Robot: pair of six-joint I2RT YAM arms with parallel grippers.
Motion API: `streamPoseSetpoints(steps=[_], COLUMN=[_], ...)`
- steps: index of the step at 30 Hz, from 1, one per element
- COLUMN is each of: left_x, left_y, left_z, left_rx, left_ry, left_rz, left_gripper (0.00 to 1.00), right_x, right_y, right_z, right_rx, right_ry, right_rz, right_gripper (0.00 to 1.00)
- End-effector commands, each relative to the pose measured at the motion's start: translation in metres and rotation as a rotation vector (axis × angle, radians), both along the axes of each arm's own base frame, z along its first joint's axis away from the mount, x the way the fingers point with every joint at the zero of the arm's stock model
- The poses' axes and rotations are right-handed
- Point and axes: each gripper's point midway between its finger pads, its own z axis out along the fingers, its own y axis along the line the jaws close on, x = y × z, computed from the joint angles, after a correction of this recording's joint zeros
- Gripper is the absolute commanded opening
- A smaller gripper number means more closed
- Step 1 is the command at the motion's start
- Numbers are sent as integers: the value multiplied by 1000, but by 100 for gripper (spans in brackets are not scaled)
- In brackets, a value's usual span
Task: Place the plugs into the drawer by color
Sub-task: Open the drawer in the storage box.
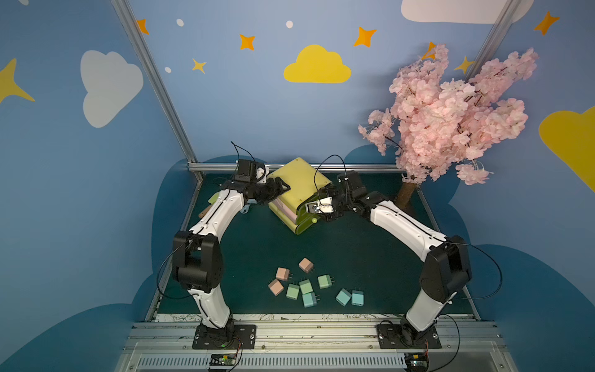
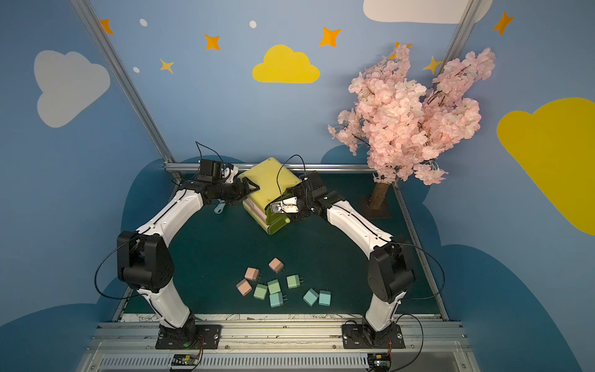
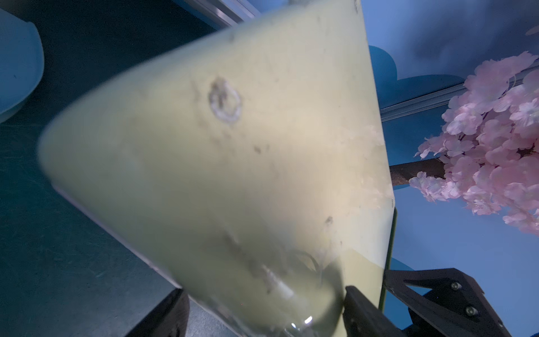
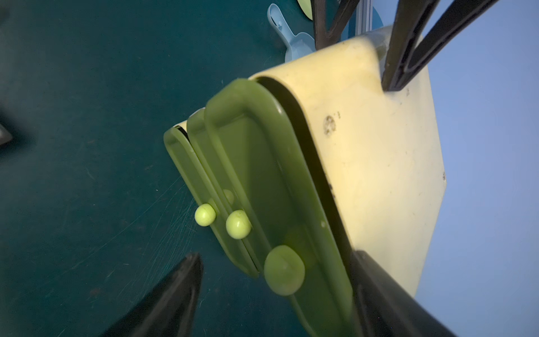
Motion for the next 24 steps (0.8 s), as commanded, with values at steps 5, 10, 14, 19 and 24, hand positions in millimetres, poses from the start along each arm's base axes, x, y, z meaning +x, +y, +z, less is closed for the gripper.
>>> streamPoseSetpoints(steps=[5,10,14,19,24], left_x=[1,2,2,2,2], left_y=[14,16,15,13,8], left_z=[-30,-29,-30,-30,-30], left_rx=[59,61,57,50,41], left_ry=[77,76,80,84,88], left_rz=[41,46,45,43,33], left_gripper=[84,84,84,84,84], right_x=[-22,-37,-52,-64,-68], right_y=[-14,-31,-44,-53,-48], right_z=[1,-9,-11,6,36], right_rx=[1,-28,-19,10,86], right_ry=[32,47,45,12,-21], right_rz=[-43,-99,-130,-144,-136], right_gripper=[81,80,80,81,80])
